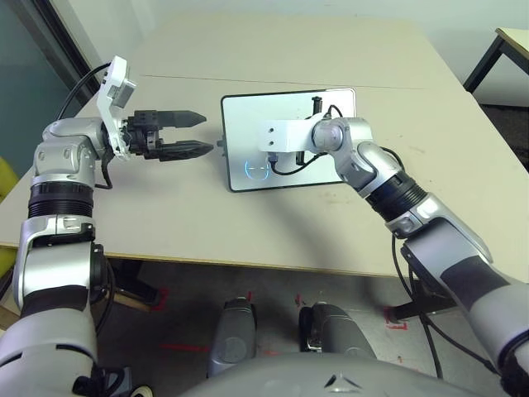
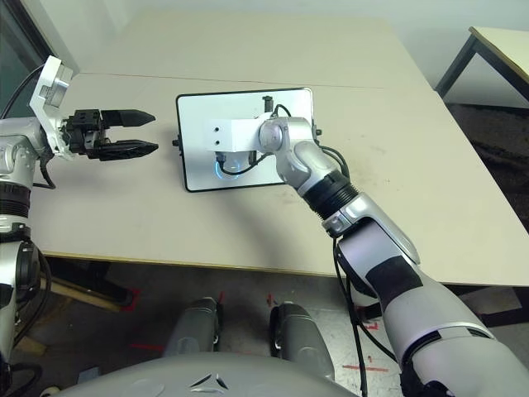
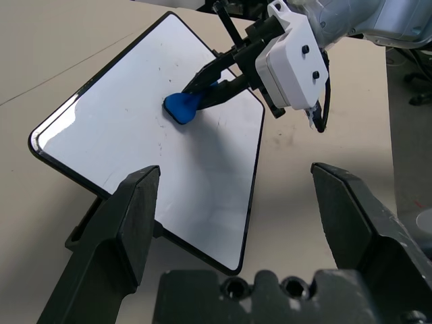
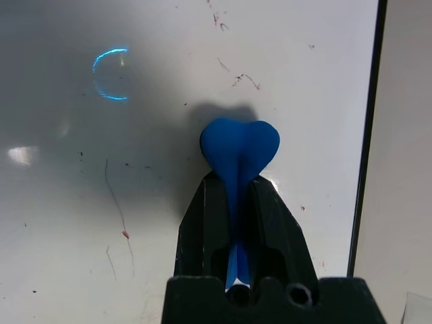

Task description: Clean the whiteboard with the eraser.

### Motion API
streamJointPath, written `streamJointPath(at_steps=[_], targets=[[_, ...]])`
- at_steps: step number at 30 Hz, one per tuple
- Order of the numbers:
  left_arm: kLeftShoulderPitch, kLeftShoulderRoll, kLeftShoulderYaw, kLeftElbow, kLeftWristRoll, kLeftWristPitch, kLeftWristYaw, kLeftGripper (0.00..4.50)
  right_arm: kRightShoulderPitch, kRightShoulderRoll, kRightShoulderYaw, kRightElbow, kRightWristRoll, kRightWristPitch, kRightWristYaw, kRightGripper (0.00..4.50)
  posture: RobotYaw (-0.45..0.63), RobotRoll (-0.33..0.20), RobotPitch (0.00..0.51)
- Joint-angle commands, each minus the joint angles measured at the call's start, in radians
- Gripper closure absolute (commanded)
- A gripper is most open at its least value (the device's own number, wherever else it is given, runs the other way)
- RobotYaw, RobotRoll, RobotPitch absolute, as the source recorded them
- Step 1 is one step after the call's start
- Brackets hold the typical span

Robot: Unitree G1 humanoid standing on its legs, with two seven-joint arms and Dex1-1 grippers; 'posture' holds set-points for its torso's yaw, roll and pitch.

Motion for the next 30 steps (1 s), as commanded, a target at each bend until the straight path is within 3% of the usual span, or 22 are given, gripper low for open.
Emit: streamJointPath(at_steps=[1, 21, 30], targets=[[0.008, -0.001, 0.000, -0.013, -0.003, -0.001, -0.002, 0.00, 0.037, -0.028, 0.024, -0.006, -0.008, 0.006, 0.035, 4.36, 0.29, 0.000, 0.050], [-0.001, -0.014, -0.007, -0.005, 0.002, -0.005, -0.004, 0.00, 0.119, -0.201, -0.018, -0.056, -0.012, 0.021, 0.057, 4.36, 0.27, 0.000, 0.047], [-0.005, -0.014, -0.008, -0.002, 0.003, -0.005, -0.003, 0.00, 0.108, -0.231, -0.042, -0.048, 0.023, 0.006, 0.055, 4.36, 0.27, 0.000, 0.046]])
